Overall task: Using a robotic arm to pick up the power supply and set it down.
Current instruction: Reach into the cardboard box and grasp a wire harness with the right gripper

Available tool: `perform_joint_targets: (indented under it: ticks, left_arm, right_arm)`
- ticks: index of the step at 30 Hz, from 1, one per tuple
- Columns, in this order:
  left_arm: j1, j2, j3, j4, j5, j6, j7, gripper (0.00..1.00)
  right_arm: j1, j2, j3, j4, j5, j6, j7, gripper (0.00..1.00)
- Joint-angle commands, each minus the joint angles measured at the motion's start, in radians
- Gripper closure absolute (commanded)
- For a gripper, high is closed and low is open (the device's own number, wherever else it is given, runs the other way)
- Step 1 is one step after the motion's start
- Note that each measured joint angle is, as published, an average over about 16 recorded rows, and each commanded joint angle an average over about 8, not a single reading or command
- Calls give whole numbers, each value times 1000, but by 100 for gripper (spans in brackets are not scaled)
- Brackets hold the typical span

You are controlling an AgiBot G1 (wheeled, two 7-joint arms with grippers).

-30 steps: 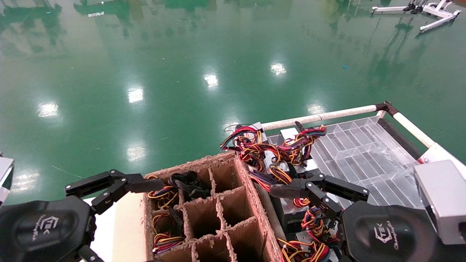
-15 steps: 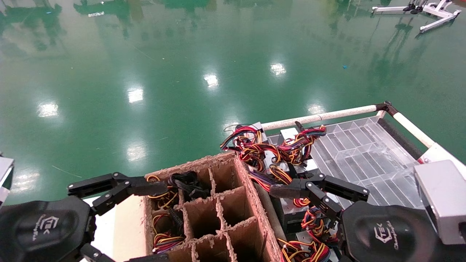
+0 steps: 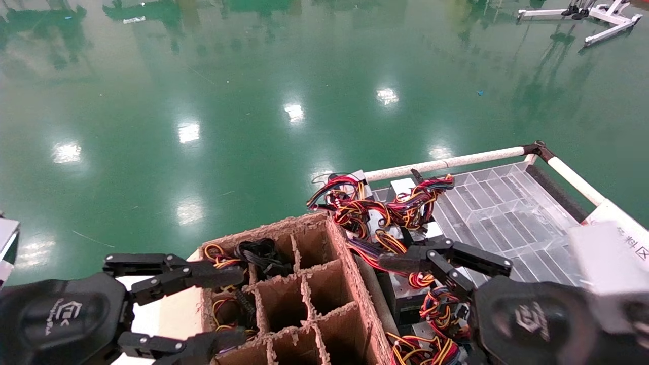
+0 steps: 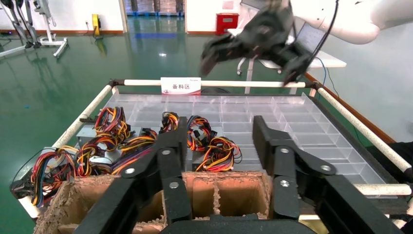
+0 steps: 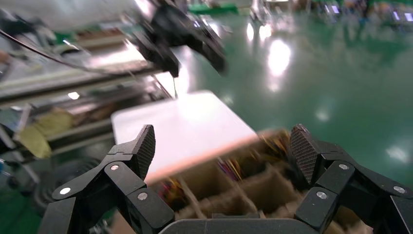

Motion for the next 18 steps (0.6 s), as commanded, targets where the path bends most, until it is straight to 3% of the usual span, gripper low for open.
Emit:
perform_joint_targets:
  ticks: [1, 9, 18]
  left_arm:
    - [0, 0, 0, 0, 0, 0, 0, 100]
    - [0, 0, 0, 0, 0, 0, 0, 100]
    - [0, 0, 0, 0, 0, 0, 0, 100]
  right_arm:
    - [5, -4, -8, -10, -22, 12, 1, 0]
    - [155, -175, -125, -151, -241, 62, -34, 0]
    - [305, -410, -241, -369, -459, 148, -160, 1]
